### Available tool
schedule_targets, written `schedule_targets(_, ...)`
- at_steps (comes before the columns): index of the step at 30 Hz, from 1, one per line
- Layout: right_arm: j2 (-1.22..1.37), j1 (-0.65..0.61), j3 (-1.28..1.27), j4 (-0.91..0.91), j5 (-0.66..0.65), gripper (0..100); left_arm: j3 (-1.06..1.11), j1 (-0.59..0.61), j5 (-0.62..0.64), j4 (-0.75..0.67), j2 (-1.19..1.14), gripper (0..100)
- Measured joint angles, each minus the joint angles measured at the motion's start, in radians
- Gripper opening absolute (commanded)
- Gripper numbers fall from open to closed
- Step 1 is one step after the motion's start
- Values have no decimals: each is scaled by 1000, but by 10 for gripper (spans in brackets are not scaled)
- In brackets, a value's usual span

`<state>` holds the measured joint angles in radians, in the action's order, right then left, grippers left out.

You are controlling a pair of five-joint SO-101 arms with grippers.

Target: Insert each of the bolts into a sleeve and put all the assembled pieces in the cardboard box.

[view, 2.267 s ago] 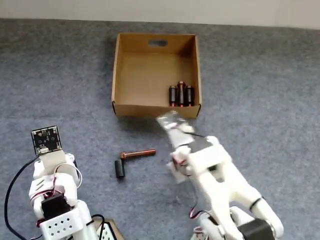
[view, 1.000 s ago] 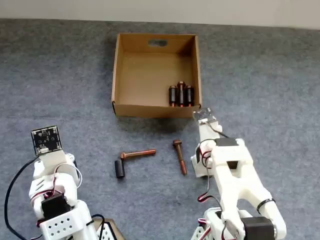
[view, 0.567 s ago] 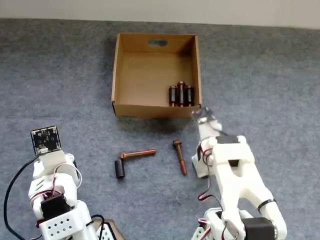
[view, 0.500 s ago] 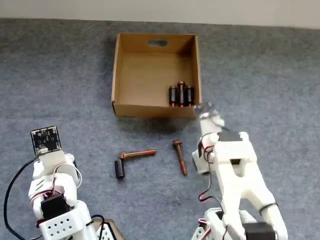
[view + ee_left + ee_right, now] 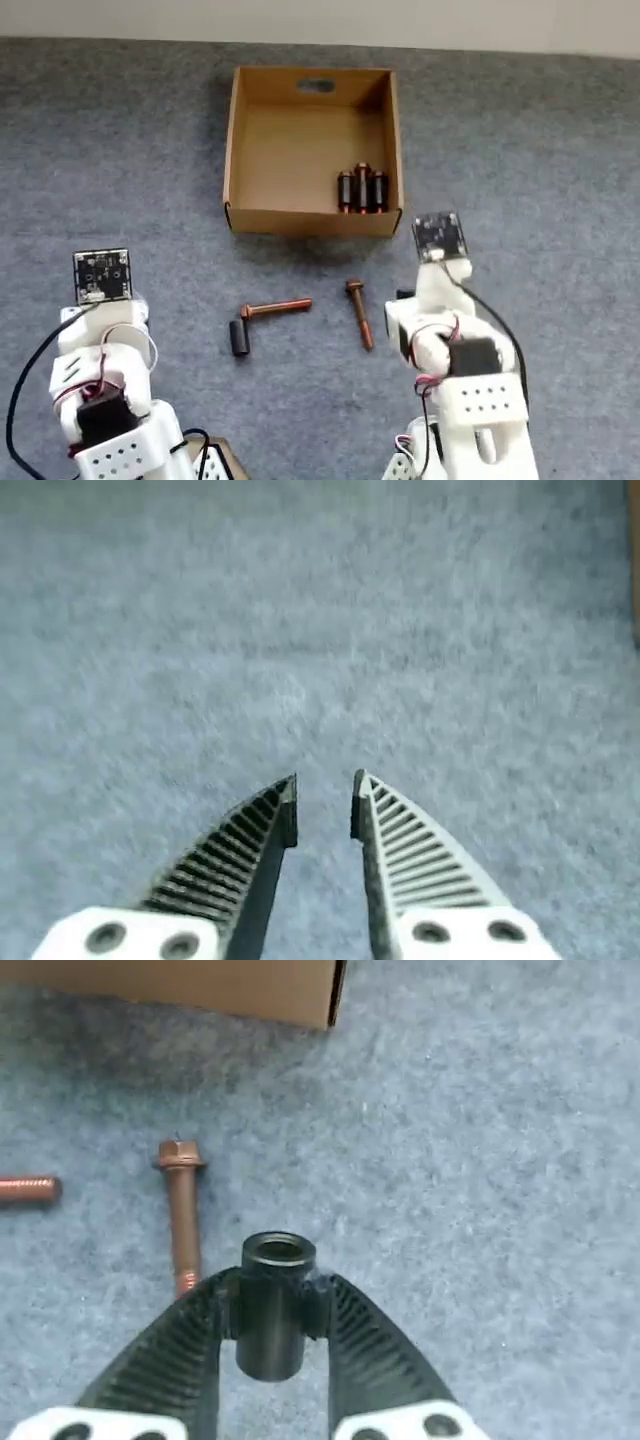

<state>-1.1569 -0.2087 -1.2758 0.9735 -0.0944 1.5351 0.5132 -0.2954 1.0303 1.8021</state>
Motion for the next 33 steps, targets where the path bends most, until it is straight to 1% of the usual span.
schedule_targets(5,-103,-2,-44,-8,9,5,-140,-3,-12,0,0,120)
schedule_targets(7,-140,0,-61,-9,11,5,-186,-25,-38,0,-37,120)
schedule_targets(10,-184,-2,-84,-9,11,5,-262,-69,-60,0,-152,120)
schedule_targets(13,-216,0,-91,-9,11,5,-359,-120,-63,6,-331,117)
schedule_targets(17,-242,0,-109,-9,11,5,-531,-233,-63,132,-600,119)
schedule_targets(21,-244,0,-109,-9,11,5,-715,-400,-80,310,-832,120)
schedule_targets(24,-244,0,-109,-9,11,5,-802,-529,-114,396,-997,120)
schedule_targets(28,-244,0,-109,-9,11,5,-867,-635,-124,416,-1217,120)
schedule_targets(31,-244,0,-109,-9,11,5,-879,-678,-124,416,-1347,120)
schedule_targets(33,-244,0,-109,-9,11,5,-879,-703,-124,388,-1398,120)
